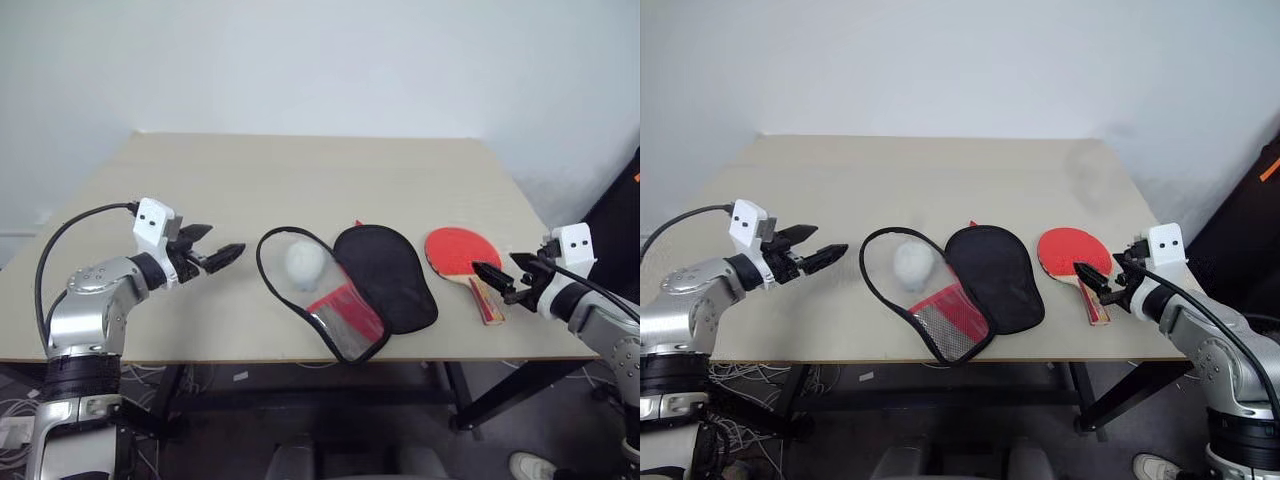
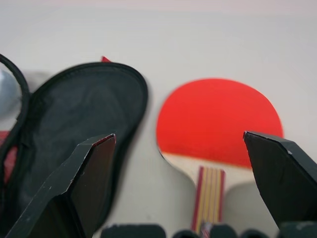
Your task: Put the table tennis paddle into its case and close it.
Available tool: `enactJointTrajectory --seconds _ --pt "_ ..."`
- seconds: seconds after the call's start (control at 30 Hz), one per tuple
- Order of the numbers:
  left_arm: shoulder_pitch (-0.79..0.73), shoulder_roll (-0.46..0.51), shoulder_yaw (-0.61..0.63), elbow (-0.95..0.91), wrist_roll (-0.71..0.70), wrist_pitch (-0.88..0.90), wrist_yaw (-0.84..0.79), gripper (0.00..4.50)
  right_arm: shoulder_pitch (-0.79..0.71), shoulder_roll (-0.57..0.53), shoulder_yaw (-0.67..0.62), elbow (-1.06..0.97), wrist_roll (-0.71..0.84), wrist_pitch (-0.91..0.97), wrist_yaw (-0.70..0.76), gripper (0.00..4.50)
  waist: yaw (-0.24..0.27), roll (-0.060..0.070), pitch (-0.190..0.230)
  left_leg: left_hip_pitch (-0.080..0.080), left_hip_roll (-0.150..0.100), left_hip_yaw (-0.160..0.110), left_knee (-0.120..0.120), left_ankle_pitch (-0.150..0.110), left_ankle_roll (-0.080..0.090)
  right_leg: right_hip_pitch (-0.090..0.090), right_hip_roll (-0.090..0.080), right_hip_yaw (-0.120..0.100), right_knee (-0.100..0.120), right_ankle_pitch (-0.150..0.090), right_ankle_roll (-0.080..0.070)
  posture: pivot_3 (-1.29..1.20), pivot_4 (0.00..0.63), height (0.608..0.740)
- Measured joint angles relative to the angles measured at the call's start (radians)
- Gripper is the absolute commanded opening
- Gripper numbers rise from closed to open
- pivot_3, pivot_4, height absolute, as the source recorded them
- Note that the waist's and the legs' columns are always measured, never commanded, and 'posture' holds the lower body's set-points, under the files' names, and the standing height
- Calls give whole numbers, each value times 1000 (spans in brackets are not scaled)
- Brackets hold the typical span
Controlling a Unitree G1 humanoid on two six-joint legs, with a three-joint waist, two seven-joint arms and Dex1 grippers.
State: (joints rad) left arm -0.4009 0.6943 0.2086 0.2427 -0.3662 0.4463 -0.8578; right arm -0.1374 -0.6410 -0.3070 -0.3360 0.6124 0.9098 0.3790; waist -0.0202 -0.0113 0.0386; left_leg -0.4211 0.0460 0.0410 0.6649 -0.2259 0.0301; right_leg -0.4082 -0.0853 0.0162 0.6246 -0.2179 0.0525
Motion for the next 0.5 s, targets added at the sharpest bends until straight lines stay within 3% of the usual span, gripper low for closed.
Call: enactJointTrajectory --seconds 0.5 --pt "0 16 -19 3 -1 -2 -17 4500 -85 24 52 31 -34 98 -74 4473 -3 0 0 1 0 0 0 0 0 0 0 0 0 0 0 0 0 740"
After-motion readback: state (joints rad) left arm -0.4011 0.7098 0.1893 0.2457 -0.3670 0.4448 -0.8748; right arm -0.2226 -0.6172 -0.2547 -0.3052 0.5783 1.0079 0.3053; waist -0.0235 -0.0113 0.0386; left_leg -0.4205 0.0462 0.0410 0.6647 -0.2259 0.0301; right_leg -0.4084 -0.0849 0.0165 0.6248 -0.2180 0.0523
